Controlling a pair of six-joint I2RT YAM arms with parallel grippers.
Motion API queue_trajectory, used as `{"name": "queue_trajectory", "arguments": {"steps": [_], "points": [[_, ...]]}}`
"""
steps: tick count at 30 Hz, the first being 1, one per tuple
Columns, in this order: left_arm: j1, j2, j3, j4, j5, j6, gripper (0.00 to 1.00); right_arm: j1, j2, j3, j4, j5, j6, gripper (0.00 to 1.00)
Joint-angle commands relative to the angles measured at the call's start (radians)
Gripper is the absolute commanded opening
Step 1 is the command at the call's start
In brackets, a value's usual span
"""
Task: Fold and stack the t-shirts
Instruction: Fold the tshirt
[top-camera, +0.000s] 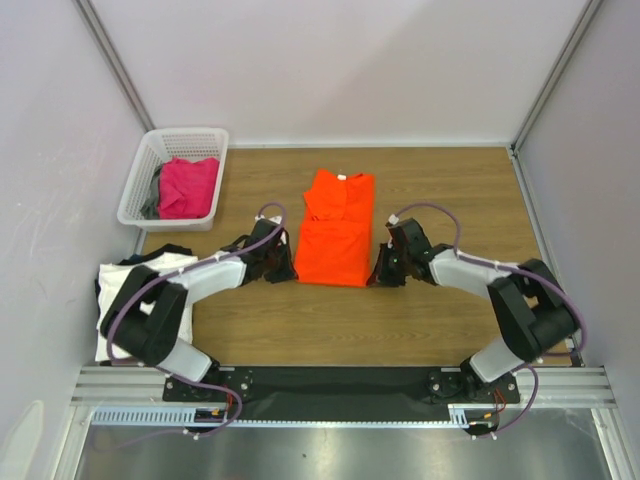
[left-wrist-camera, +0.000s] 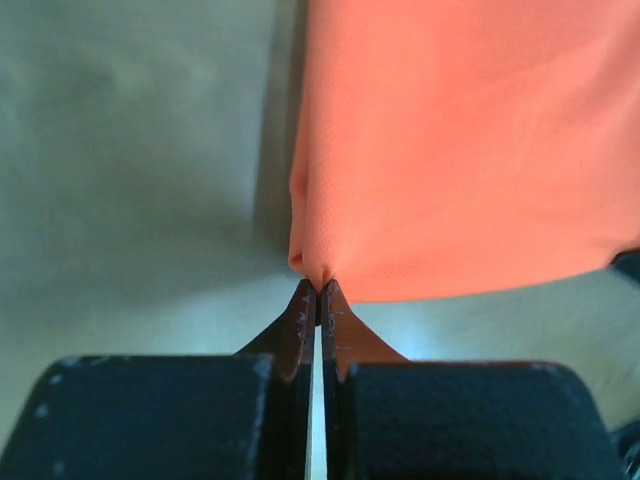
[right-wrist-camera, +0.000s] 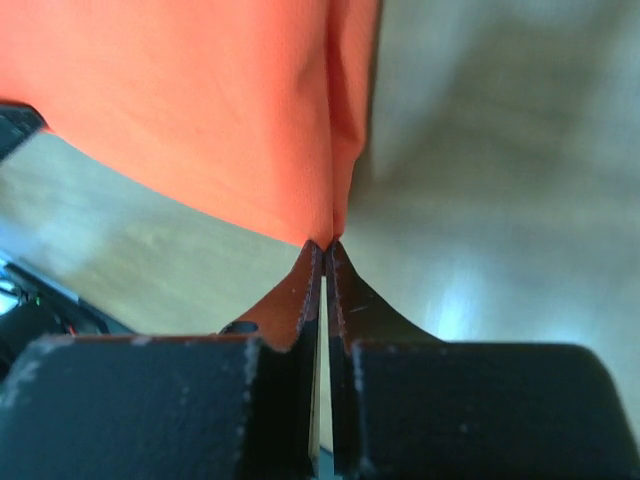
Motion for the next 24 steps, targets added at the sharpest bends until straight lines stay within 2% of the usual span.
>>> {"name": "queue_trajectory", "arguments": {"steps": [1, 4, 11, 17, 21, 24], "points": [[-0.062, -0.145, -0.024, -0.171, -0.074, 0.070, 0.00, 0.012, -0.128, -0.051, -0.112, 0.016, -0.026, 0.00], [-0.132, -0.225, 0.024, -0.296, -0.125, 0.075, 0.00, 0.053, -0.231, -0.077, -0.161, -0.003, -0.016, 0.00], [-0.230, -0.464, 0.034, -0.562, -0.116, -0.017, 0.00, 0.176, -0.452, -0.120, -0.287, 0.030, 0.113, 0.00], [-0.306, -0.578, 0.131, -0.764, -0.097, -0.105, 0.00, 0.262, -0.635, -0.057, -0.471, 0.082, 0.225, 0.00], [-0.308, -0.569, 0.231, -0.806, -0.165, -0.108, 0.00, 0.260, -0.643, 0.006, -0.505, 0.143, 0.205, 0.00], [-0.268, -0.477, 0.301, -0.792, -0.165, -0.086, 0.00, 0.213, -0.545, 0.067, -0.492, 0.119, 0.136, 0.00]]}}
